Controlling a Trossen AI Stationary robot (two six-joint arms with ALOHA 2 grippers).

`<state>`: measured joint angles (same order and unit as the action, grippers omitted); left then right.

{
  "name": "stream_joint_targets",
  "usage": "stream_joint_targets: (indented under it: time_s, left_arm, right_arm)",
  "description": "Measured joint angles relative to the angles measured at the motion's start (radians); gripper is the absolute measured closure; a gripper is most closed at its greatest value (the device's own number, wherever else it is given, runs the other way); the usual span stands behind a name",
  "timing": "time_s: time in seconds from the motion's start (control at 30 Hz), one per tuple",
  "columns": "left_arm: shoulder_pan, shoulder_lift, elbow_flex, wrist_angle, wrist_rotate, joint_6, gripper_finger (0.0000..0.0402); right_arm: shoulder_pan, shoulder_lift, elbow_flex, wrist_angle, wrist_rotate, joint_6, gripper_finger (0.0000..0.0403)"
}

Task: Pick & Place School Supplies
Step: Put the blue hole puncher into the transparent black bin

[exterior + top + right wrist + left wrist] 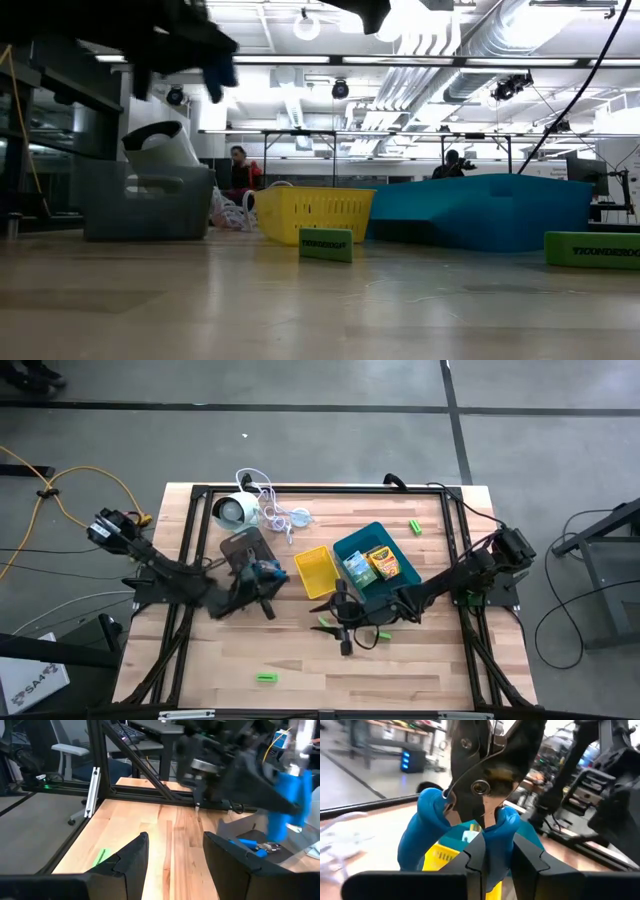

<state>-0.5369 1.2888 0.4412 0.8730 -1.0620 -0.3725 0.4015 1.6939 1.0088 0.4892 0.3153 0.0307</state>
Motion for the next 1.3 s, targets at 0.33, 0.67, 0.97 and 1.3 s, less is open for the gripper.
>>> stream_joint_targets:
  time_s: [0.33, 0.67, 0.97, 1.3]
  left_arm:
    - [0.258, -0.237, 0.0, -0.468, 0.146, -0.213, 0.0348]
    - [0.294, -0.574, 0.0, -1.125, 0.416, -0.679, 0.0348]
    - [0.369, -0.584, 0.0, -1.362, 0.606, -0.853, 0.0348]
    - [0.586, -0.496, 0.0, -1.386, 0.831, -0.789, 0.0348]
  right_arm:
    - [0.0, 0.0, 0.0, -0.015, 0.0, 0.002, 0.0224]
    - [0.0, 0.0, 0.0, -0.024, 0.0, 0.001, 0.0224]
    - [0.0, 0.0, 0.0, -0.023, 0.0, 0.002, 0.0224]
    - [0.0, 0.0, 0.0, -0.023, 0.0, 0.002, 0.0224]
